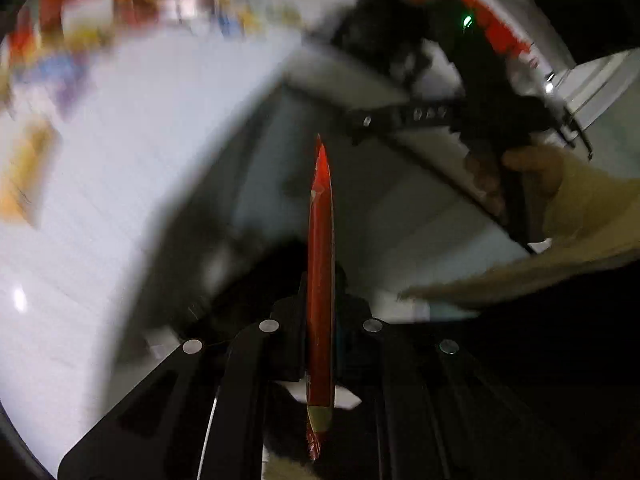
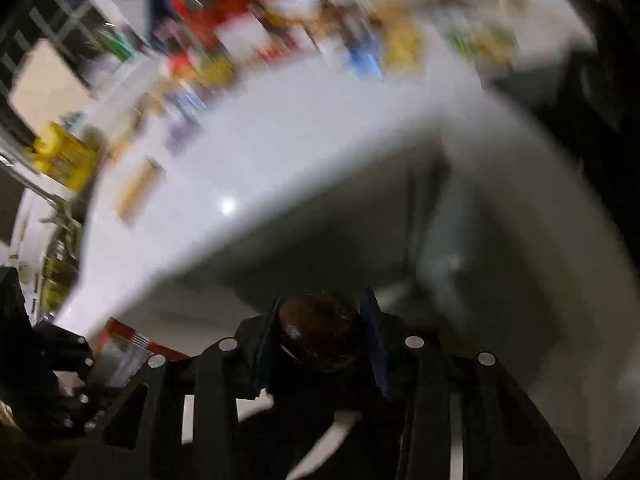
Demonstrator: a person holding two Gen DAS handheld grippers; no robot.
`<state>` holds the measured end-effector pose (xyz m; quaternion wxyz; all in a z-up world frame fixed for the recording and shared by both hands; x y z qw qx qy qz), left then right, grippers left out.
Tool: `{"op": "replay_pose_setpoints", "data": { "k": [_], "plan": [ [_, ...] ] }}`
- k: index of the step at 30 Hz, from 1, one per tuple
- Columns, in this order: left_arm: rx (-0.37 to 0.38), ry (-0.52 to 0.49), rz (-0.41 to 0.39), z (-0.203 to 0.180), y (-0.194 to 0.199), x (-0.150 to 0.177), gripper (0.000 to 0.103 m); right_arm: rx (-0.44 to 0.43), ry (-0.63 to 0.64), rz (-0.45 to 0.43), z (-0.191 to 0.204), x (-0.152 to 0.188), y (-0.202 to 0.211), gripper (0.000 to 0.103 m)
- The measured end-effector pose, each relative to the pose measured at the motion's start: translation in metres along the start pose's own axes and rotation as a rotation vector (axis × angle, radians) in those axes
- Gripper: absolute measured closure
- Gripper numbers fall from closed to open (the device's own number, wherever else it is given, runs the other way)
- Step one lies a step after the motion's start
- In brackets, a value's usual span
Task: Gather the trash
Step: 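Lower both tools into the black trash bag and open them, then grasp the yellow snack packet with the left tool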
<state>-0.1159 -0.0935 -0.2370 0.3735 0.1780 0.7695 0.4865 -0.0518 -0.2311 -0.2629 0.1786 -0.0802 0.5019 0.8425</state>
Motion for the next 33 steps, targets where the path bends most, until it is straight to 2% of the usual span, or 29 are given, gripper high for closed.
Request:
{"op": "replay_pose_setpoints", "data": {
  "k": [2, 4, 7, 10, 11, 12, 13, 14, 15, 18, 21, 24, 25, 27, 28, 30, 33],
  "plan": [
    [-0.038, -0.012, 0.101, -0.001, -0.05, 0.028, 0.095, 0.035, -0.032, 0.053, -0.024, 0.027, -0.022, 0.063],
    [-0.077, -0.016, 0.17, 0.002, -0.089, 0.049, 0.095, 0.057, -0.059, 0.11, -0.048, 0.055, -0.05, 0.063],
    [-0.106, -0.011, 0.25, 0.006, -0.138, 0.074, 0.095, 0.112, -0.052, 0.186, -0.079, 0.084, -0.089, 0.063],
    [-0.192, -0.017, 0.325, 0.015, -0.182, 0.093, 0.092, 0.145, -0.027, 0.262, -0.101, 0.104, -0.122, 0.062],
    [-0.233, -0.018, 0.335, 0.022, -0.19, 0.093, 0.085, 0.171, -0.018, 0.276, -0.108, 0.108, -0.13, 0.057],
    [-0.256, -0.009, 0.339, 0.025, -0.195, 0.092, 0.062, 0.179, -0.018, 0.279, -0.111, 0.109, -0.132, 0.033],
    [-0.277, 0.014, 0.322, 0.029, -0.196, 0.086, 0.033, 0.191, -0.016, 0.267, -0.113, 0.107, -0.132, 0.02],
    [-0.292, 0.02, 0.299, 0.03, -0.193, 0.08, 0.026, 0.198, -0.007, 0.248, -0.115, 0.105, -0.129, 0.02],
    [-0.297, 0.02, 0.279, 0.033, -0.188, 0.075, 0.024, 0.192, -0.004, 0.241, -0.115, 0.103, -0.126, 0.019],
    [-0.3, -0.003, 0.262, 0.026, -0.175, 0.065, 0.024, 0.159, -0.008, 0.21, -0.108, 0.088, -0.11, 0.016],
    [-0.291, -0.049, 0.2, 0.013, -0.14, 0.048, 0.024, 0.117, 0.026, 0.144, -0.086, 0.06, -0.082, 0.014],
    [-0.26, -0.058, 0.095, 0.0, -0.087, 0.019, 0.024, 0.064, 0.068, 0.05, -0.056, 0.027, -0.045, 0.013],
    [-0.239, -0.054, 0.038, -0.007, -0.058, 0.005, 0.021, 0.05, 0.083, 0.016, -0.045, 0.015, -0.032, 0.011],
    [-0.246, -0.048, -0.047, -0.011, -0.016, -0.019, 0.015, 0.026, 0.106, -0.036, -0.028, -0.008, -0.012, 0.01],
    [-0.26, -0.054, -0.114, -0.011, 0.012, -0.036, 0.013, 0.011, 0.116, -0.056, -0.02, -0.017, -0.004, 0.01],
    [-0.333, -0.07, -0.221, -0.002, 0.053, -0.061, 0.012, -0.005, 0.139, -0.093, -0.004, -0.033, 0.008, 0.01],
    [-0.56, -0.065, -0.308, 0.045, 0.087, -0.089, 0.011, -0.027, 0.159, -0.132, 0.015, -0.049, 0.019, 0.01]
  ]
}}
Point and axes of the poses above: each gripper's, at about its wrist camera, not at the fingertips, and y roughly against the way its jaws point, z to its left, x to its underside, the point moved 10 cm from there along -y, roughly the way its jaws point, and after that the axes turned 13 degrees about -x, right-handed, at the moved point
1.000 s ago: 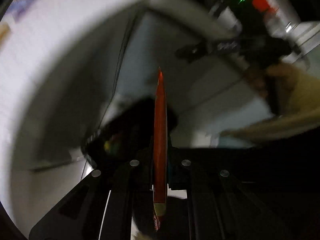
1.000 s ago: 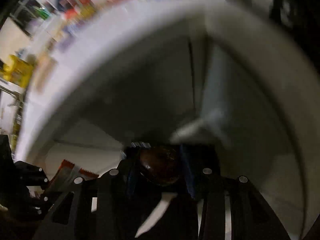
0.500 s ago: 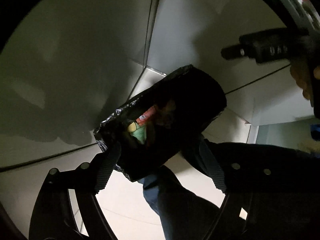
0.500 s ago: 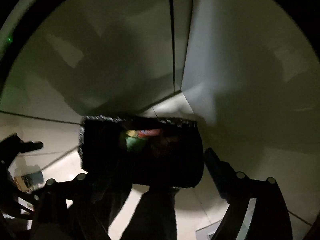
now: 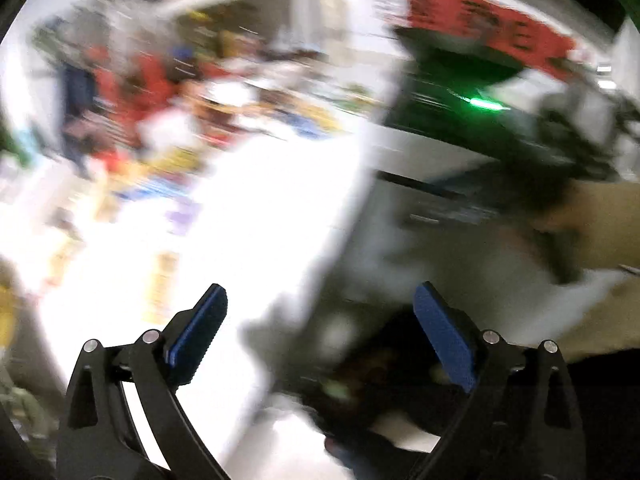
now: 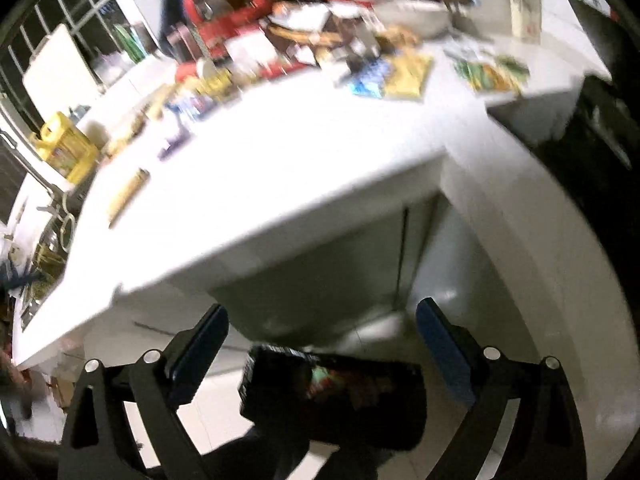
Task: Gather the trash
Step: 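Grasp the yellow snack packet with the left tool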
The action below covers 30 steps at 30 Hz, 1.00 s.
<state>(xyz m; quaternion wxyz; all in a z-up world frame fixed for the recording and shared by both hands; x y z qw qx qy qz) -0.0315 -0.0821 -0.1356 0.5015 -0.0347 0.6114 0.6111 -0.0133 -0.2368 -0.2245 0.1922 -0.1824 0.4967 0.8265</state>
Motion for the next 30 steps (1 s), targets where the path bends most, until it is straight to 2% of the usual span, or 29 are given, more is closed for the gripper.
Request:
{"op": "replay_pose_setpoints", "data": {
  "k": [1, 2, 5, 7, 10, 17, 18, 19, 20, 21, 22, 28, 30],
  "plan": [
    [-0.096, 0.003, 0.001, 0.025, -0.013, -0.002, 0.011, -0.01, 0.001, -0.007, 0.006, -0.004, 0.0, 0.01],
    [-0.159, 0.01, 0.012, 0.044, -0.028, -0.003, 0.011, -0.013, 0.002, -0.009, 0.009, -0.004, -0.003, 0.01],
    [-0.219, 0.073, 0.059, 0.087, -0.071, 0.004, 0.011, -0.027, -0.001, -0.003, 0.025, -0.002, -0.009, 0.01],
    [-0.203, 0.106, 0.098, 0.101, -0.103, 0.012, 0.011, -0.028, -0.004, 0.001, 0.031, 0.001, -0.014, 0.01],
    [-0.149, 0.165, 0.145, 0.116, -0.127, 0.024, 0.011, -0.026, -0.012, 0.003, 0.037, 0.006, -0.017, 0.01],
    [-0.101, 0.186, 0.18, 0.127, -0.14, 0.036, 0.013, -0.02, -0.025, -0.006, 0.044, 0.006, -0.014, 0.01],
    [-0.097, 0.185, 0.181, 0.127, -0.143, 0.036, 0.02, -0.019, -0.024, -0.005, 0.045, 0.005, -0.015, 0.01],
    [-0.071, 0.198, 0.17, 0.126, -0.142, 0.035, 0.035, -0.019, -0.023, -0.006, 0.046, 0.004, -0.016, 0.01],
    [-0.079, 0.207, 0.157, 0.128, -0.141, 0.033, 0.045, -0.022, -0.023, -0.006, 0.048, 0.004, -0.017, 0.01],
    [-0.08, 0.21, 0.155, 0.129, -0.141, 0.032, 0.061, -0.024, -0.022, -0.004, 0.049, 0.003, -0.018, 0.01],
    [-0.074, 0.217, 0.158, 0.13, -0.142, 0.031, 0.064, -0.028, -0.02, -0.004, 0.051, 0.003, -0.019, 0.01],
    [0.004, 0.3, 0.154, 0.134, -0.131, 0.033, 0.066, -0.072, 0.024, -0.011, 0.072, -0.015, -0.027, 0.01],
    [0.002, 0.311, 0.138, 0.137, -0.12, 0.034, 0.066, -0.089, 0.061, -0.016, 0.084, -0.027, -0.033, 0.01]
  ]
}}
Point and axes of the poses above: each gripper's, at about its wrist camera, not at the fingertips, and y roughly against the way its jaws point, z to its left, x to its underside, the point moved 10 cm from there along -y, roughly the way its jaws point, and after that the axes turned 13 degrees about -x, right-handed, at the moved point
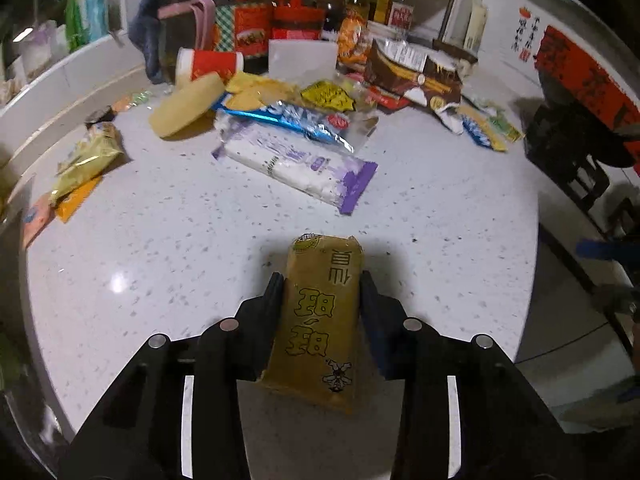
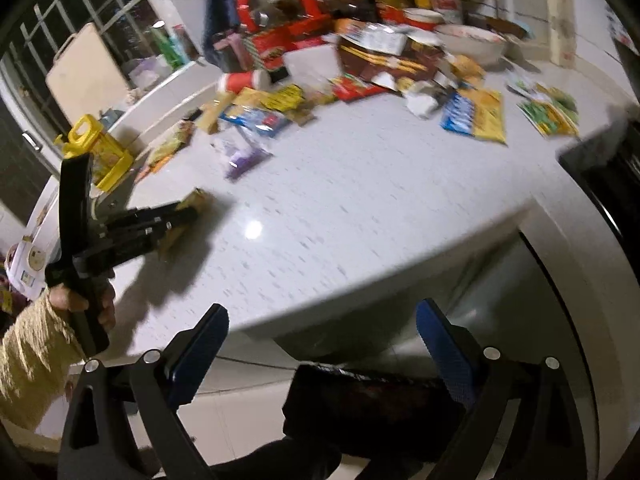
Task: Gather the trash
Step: 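Grasp the yellow snack packet with the left tool, then grasp the white-purple cake packet with the right tool while the left holds the yellow packet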
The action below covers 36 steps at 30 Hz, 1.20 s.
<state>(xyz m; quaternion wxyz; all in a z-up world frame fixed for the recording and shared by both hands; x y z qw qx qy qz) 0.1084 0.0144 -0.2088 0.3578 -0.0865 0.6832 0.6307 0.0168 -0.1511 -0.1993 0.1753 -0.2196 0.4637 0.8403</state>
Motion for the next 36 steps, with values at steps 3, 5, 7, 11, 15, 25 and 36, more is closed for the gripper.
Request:
{"op": "replay_pose_setpoints", "data": {
  "k": [3, 5, 7, 11, 15, 25, 36],
  "plan": [
    [0.004, 0.035, -0.029, 0.01, 0.025, 0.002, 0.066, -0.017, 0.111, -0.009, 0.021, -0.032, -0.023, 0.009],
    [-0.004, 0.052, -0.044, 0.017, 0.04, 0.005, 0.066, -0.029, 0.178, -0.002, 0.035, -0.055, -0.047, 0.008],
    [-0.007, 0.078, -0.054, 0.027, 0.058, 0.012, 0.066, -0.054, 0.228, 0.021, 0.05, -0.074, -0.073, 0.008],
    [-0.039, 0.145, -0.049, 0.048, 0.081, 0.032, 0.066, -0.057, 0.325, 0.115, 0.075, -0.1, -0.135, 0.01],
    [-0.054, 0.216, -0.042, 0.068, 0.097, 0.051, 0.066, -0.039, 0.3, 0.167, 0.071, -0.115, -0.177, 0.017],
    [-0.096, 0.287, -0.058, 0.1, 0.118, 0.067, 0.066, 0.011, 0.314, 0.09, 0.069, -0.144, -0.192, 0.023],
    [-0.106, 0.311, -0.044, 0.11, 0.119, 0.08, 0.066, -0.021, 0.342, 0.165, 0.068, -0.146, -0.21, 0.043]
  ]
}}
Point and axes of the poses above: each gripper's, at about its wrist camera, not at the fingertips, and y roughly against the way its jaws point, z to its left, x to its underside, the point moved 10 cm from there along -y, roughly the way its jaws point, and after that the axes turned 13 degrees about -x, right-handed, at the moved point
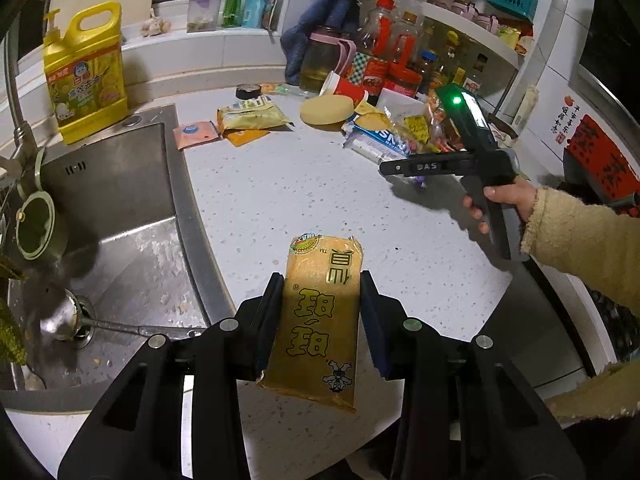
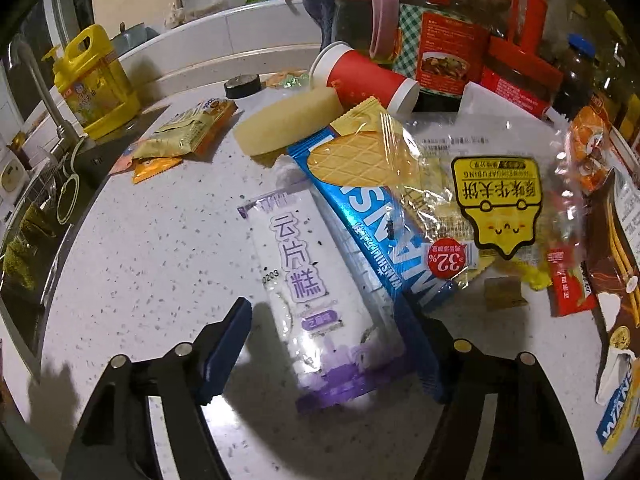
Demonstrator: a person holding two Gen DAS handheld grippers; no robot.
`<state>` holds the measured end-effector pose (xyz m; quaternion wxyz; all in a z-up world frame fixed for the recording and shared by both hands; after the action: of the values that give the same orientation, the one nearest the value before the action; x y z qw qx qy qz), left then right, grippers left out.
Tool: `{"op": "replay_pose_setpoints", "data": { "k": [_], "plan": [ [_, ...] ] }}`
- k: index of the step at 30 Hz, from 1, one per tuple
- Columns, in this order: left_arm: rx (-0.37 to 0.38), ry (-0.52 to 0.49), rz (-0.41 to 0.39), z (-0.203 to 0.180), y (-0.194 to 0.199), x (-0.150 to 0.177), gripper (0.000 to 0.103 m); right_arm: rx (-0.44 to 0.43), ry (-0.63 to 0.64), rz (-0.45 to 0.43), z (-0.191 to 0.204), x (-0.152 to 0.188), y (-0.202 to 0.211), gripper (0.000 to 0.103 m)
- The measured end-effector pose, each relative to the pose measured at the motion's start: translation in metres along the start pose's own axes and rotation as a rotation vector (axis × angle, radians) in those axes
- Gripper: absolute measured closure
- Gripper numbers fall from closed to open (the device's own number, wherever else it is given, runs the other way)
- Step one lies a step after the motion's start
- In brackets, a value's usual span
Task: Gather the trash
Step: 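Grasp the white-purple cake packet with the right tool while the left holds the yellow packet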
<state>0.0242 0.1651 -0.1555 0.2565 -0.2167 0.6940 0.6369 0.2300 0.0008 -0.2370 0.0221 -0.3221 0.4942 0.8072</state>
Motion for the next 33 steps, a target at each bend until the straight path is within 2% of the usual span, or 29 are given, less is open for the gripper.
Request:
{"op": "replay_pose_setpoints", "data": {
  "k": [1, 2, 3, 5, 9, 11, 12, 14, 16, 17, 18, 19, 20, 25, 33],
  "plan": [
    [0.002, 0.006, -0.002, 0.001, 0.0, 0.001, 0.066, -0.019, 0.004, 0.004, 0.006, 0.003, 0.0, 0.05],
    [0.003, 0.01, -0.002, 0.002, 0.0, 0.0, 0.066, -0.03, 0.013, 0.01, 0.012, 0.006, 0.0, 0.053],
    [0.001, 0.013, -0.003, 0.003, -0.001, 0.0, 0.066, -0.046, 0.025, 0.018, 0.021, 0.01, 0.0, 0.055],
    [0.004, 0.018, -0.007, 0.003, -0.002, -0.002, 0.066, -0.018, 0.065, 0.029, 0.034, 0.016, 0.0, 0.056],
    [0.007, 0.012, -0.009, 0.001, -0.001, -0.003, 0.066, -0.008, 0.064, 0.022, 0.043, 0.012, -0.007, 0.053],
    [0.008, 0.015, -0.01, 0.001, 0.0, -0.002, 0.066, 0.019, 0.052, 0.016, 0.041, 0.004, -0.012, 0.048],
    [0.009, 0.019, -0.01, 0.001, 0.0, -0.002, 0.066, 0.018, 0.043, 0.008, 0.041, 0.001, -0.011, 0.042],
    [0.006, 0.022, -0.007, 0.002, 0.002, 0.001, 0.066, 0.019, 0.049, 0.011, 0.042, -0.002, -0.017, 0.042],
    [-0.002, 0.026, -0.001, 0.006, 0.002, 0.003, 0.066, 0.045, 0.087, 0.008, 0.045, -0.005, -0.022, 0.036],
    [-0.005, 0.031, 0.0, 0.008, 0.003, 0.004, 0.066, 0.04, 0.088, 0.004, 0.046, -0.006, -0.023, 0.036],
    [-0.009, 0.038, 0.002, 0.011, 0.003, 0.006, 0.066, 0.036, 0.088, -0.007, 0.047, -0.008, -0.024, 0.04],
    [-0.01, 0.042, 0.002, 0.012, 0.004, 0.006, 0.066, 0.036, 0.09, -0.014, 0.047, -0.009, -0.023, 0.055],
    [-0.014, 0.048, 0.001, 0.015, 0.004, 0.007, 0.066, 0.032, 0.085, -0.017, 0.048, -0.009, -0.021, 0.059],
    [-0.017, 0.058, -0.005, 0.018, 0.005, 0.005, 0.066, -0.034, 0.036, -0.012, 0.057, 0.002, -0.011, 0.062],
    [0.026, 0.019, -0.016, -0.005, 0.001, -0.004, 0.066, -0.182, -0.038, -0.137, 0.083, 0.0, 0.059, 0.063]
  ]
}}
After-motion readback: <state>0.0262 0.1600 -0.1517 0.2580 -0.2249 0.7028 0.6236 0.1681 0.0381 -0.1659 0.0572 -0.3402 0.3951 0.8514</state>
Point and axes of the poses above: each gripper's, at about its wrist camera, not at the fingertips, and y roughly against the way its jaws point, z to its left, x to its underside, the point moved 10 cm from there along -y, roughly the way its jaws point, and after that the axes turned 13 degrees about -x, right-handed, at the moved point
